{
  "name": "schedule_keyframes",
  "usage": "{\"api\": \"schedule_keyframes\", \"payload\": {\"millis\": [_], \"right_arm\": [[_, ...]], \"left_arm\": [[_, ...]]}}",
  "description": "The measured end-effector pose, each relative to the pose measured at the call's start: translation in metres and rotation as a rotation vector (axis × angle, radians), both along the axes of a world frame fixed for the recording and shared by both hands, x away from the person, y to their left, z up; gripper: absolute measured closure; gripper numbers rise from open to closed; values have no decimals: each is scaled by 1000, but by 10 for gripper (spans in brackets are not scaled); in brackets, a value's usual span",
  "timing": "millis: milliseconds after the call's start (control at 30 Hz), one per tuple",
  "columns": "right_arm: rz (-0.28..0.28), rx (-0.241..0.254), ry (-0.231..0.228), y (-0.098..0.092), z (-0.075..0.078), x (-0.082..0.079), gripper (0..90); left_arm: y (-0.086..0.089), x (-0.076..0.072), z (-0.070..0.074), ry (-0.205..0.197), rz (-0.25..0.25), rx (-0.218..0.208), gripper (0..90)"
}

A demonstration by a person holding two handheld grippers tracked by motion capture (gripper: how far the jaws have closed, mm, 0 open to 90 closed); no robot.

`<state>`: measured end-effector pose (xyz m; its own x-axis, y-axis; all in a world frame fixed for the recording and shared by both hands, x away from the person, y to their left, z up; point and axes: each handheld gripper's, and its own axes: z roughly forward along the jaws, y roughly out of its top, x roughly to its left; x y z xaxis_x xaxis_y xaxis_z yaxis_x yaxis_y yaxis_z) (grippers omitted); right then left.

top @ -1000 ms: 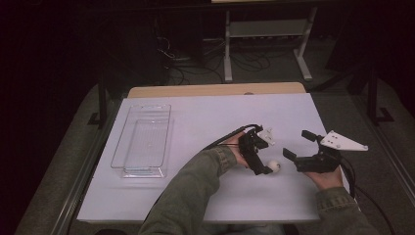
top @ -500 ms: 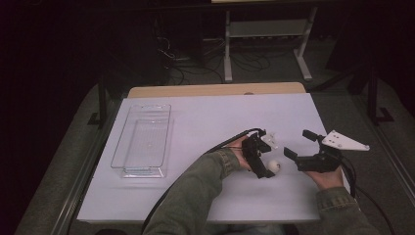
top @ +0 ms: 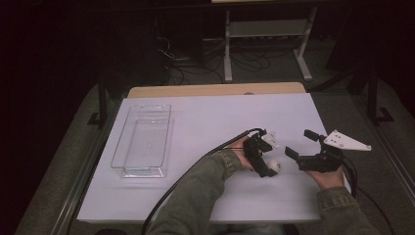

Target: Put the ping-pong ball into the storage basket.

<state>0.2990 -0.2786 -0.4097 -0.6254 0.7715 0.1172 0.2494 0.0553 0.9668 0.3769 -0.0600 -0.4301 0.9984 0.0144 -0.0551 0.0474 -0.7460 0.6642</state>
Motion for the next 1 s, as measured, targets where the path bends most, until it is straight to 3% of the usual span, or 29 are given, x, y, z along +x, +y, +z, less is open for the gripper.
{"api": "schedule_keyframes", "payload": {"millis": [133, 367, 533, 633, 833, 1000], "right_arm": [[-1, 2, -1, 0, 0, 0, 0], [0, 8, -6, 0, 1, -1, 0], [-3, 9, -10, -1, 1, -1, 0], [-2, 8, -8, -1, 1, -1, 0], [-3, 5, -9, 0, 1, -1, 0], [1, -1, -13, 1, 0, -1, 0]], "left_arm": [[0, 2, -2, 21, 8, -6, 33], [-1, 1, -2, 3, 4, -15, 69], [-2, -1, -5, -5, -4, 3, 75], [-3, -2, -5, -6, -9, -6, 135], [-5, -4, -7, -16, -17, 5, 149], [-6, -6, -9, -19, -26, 11, 215]]}}
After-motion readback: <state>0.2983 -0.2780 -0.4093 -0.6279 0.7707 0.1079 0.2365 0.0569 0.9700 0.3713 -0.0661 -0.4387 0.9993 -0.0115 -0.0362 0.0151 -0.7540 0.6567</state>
